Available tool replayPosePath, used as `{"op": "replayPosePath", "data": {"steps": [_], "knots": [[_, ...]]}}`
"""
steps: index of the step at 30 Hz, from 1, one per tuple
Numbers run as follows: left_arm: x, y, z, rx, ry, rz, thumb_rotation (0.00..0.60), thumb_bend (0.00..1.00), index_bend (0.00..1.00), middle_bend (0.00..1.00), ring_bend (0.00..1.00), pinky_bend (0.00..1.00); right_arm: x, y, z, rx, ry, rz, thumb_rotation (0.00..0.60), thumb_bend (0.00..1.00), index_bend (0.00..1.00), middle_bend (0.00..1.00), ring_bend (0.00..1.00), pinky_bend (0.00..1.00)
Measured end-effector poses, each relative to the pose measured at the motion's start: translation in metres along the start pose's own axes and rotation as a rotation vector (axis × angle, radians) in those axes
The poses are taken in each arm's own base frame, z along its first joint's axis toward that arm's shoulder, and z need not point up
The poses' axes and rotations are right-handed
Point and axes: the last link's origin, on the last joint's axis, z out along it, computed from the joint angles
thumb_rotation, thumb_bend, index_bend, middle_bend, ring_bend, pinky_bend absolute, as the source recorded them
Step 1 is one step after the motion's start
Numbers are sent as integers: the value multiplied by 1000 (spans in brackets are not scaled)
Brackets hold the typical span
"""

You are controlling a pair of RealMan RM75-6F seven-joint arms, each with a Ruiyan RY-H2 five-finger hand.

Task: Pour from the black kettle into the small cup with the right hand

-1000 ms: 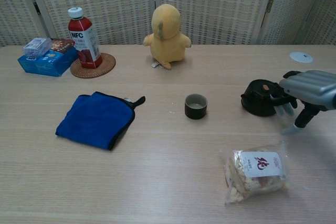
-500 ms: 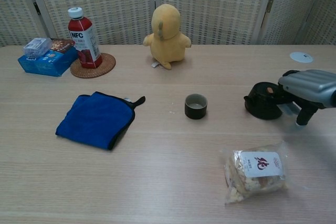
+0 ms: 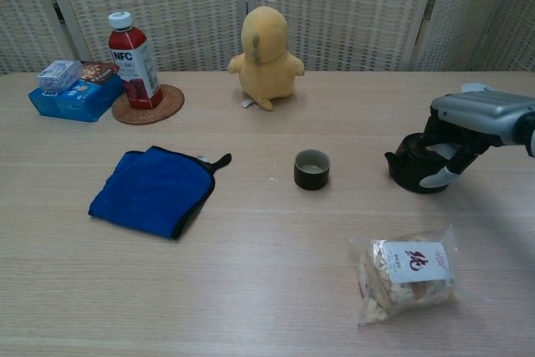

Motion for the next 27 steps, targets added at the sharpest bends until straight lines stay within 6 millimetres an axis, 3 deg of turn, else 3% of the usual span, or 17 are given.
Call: {"op": "replayPosePath", "data": {"steps": [8, 13, 27], "knots": [[-1, 2, 1, -4, -3, 2, 600, 98, 109, 0, 24, 0, 2, -1, 5, -15, 4, 66, 409, 0, 996, 978, 922, 18], [-1, 2, 1, -6, -3, 4, 600, 98, 109, 0, 24, 0, 7, -1, 7, -12, 14, 83, 404, 0, 1000, 1000, 974, 156], [1, 1, -3, 11, -1, 13, 600, 98, 109, 0, 24, 0, 25, -9, 2, 30, 24, 121, 404, 0, 1000, 1000, 988, 229]]}}
